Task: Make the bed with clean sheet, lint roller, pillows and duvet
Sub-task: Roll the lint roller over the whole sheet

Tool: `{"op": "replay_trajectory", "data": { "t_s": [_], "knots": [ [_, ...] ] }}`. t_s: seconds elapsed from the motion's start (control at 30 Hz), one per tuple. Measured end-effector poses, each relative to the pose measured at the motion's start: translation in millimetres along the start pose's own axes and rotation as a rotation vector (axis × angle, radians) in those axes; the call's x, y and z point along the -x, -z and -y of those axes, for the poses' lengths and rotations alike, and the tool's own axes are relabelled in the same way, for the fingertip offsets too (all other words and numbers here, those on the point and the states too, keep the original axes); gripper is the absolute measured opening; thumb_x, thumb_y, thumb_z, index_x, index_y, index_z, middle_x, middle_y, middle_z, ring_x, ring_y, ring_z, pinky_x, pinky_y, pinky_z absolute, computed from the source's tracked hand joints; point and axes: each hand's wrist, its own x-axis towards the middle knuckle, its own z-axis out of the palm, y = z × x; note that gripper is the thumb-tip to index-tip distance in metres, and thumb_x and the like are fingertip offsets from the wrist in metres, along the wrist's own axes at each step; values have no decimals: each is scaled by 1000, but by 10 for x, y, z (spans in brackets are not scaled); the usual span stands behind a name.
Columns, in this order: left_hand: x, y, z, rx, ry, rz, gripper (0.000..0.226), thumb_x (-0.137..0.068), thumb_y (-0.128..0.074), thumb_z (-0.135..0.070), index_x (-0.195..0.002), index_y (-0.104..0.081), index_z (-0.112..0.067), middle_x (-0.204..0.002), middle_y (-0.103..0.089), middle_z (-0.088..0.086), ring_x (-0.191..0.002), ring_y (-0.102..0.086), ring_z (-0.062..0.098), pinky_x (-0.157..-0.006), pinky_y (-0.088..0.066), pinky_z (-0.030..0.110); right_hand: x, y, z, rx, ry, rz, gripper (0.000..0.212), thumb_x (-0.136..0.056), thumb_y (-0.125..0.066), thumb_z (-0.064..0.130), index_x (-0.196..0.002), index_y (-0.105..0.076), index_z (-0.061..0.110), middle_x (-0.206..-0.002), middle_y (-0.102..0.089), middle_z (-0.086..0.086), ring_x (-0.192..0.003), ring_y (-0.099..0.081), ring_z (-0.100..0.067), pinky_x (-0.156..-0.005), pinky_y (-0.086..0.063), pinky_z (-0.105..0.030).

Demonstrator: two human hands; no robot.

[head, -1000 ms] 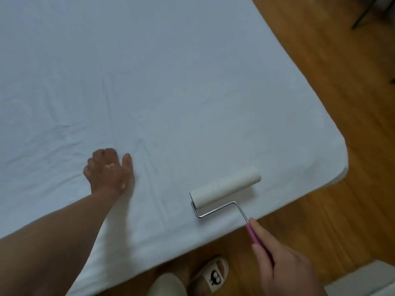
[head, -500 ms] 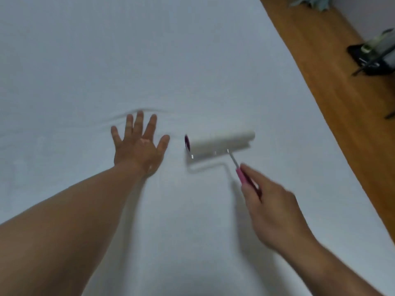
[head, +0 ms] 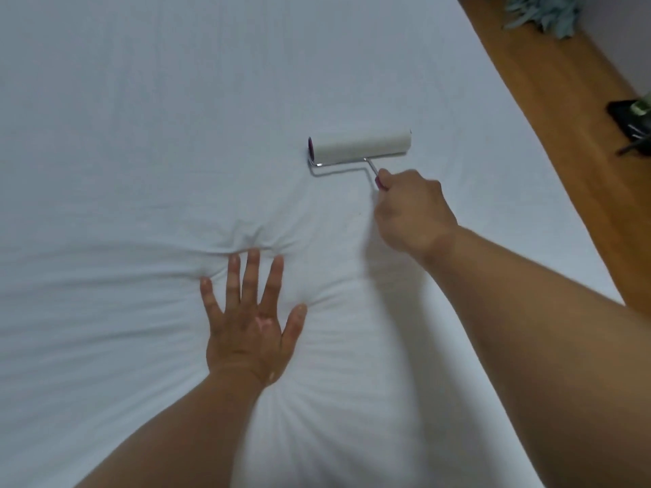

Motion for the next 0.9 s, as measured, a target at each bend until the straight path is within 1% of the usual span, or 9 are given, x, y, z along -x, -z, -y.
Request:
{"op": "replay_trajectory", "data": {
  "t_s": [0.17, 0.27, 0.37, 0.43, 0.47, 0.53, 0.6, 0.7, 0.9],
  "knots": [
    [-8, 27, 3, 15, -3, 10, 77, -94, -7, -66, -159, -4, -27, -167, 6, 3, -153, 6, 28, -117, -5, 65, 956, -137, -263, -90, -41, 36, 45, -105, -36, 22, -148, -43, 31, -122, -64, -13, -113, -57, -40, -88, -47, -40],
    [-3, 23, 7, 19, -2, 14, 77, -94, -7, -67, -159, -2, -27, -167, 6, 3, -153, 7, 28, -117, -5, 66, 1696, -189, -469, -162, -162, 167, 49, -103, -30, 40, -147, -24, 60, -118, -69, -6, -111, -61, -32, -84, -46, -37],
    [2, 16, 2, 7, 13, 15, 77, -94, -7, -67, -159, 2, -28, -167, 9, 2, -153, 12, 27, -118, -3, 65, 2320, -336, -652, -107, -230, 173, 80, -93, -56, 38, -126, -1, 86, -69, -67, -5, -72, -71, -16, -64, -54, -28],
    [10, 3, -2, -6, 20, 19, 77, -93, -4, -68, -158, 7, -29, -166, 14, 2, -152, 16, 27, -118, -1, 64, 2571, -380, -768, -47, -186, 151, 101, -74, -71, 26, -139, -10, 74, -41, -35, -4, -35, -55, -9, -41, -44, -18],
    [11, -3, -1, -8, 23, 18, 77, -93, -3, -68, -158, 9, -29, -166, 15, 2, -152, 18, 27, -118, 0, 64, 2614, -384, -759, -23, -197, 116, 98, -78, -68, 24, -140, -9, 73, -42, -40, -5, -38, -58, -11, -43, -46, -19],
    [4, -9, -4, -6, 29, 17, 77, -92, -1, -68, -157, 11, -30, -166, 16, 1, -151, 19, 26, -118, 3, 64, 2515, -318, -686, -116, -211, 43, 64, -98, -46, 39, -134, -11, 79, -79, -72, -5, -80, -71, -20, -69, -52, -29],
    [-7, -15, -12, -5, 32, 17, 77, -92, 0, -68, -157, 12, -31, -166, 15, 1, -151, 20, 25, -118, 5, 63, 2132, -306, -574, -146, -237, 128, 44, -102, -28, 47, -144, -32, 60, -109, -71, -2, -105, -64, -29, -76, -45, -34],
    [4, 10, -6, -2, 39, 24, 76, -91, 3, -69, -156, 14, -32, -166, 16, 0, -150, 22, 24, -117, 7, 63, 1656, -302, -369, -80, -103, 31, 29, -104, -32, 27, -127, -50, 28, -107, -67, -8, -100, -59, -38, -69, -38, -35],
    [52, 153, -7, -13, 24, 59, 78, -89, 9, -71, -156, 13, -32, -166, 14, -1, -151, 19, 24, -117, 8, 63, 1530, -192, -307, -41, -120, 113, 23, -85, -39, 6, -100, -45, 22, -98, -41, -2, -83, -39, -27, -61, -32, -30]
  ]
}}
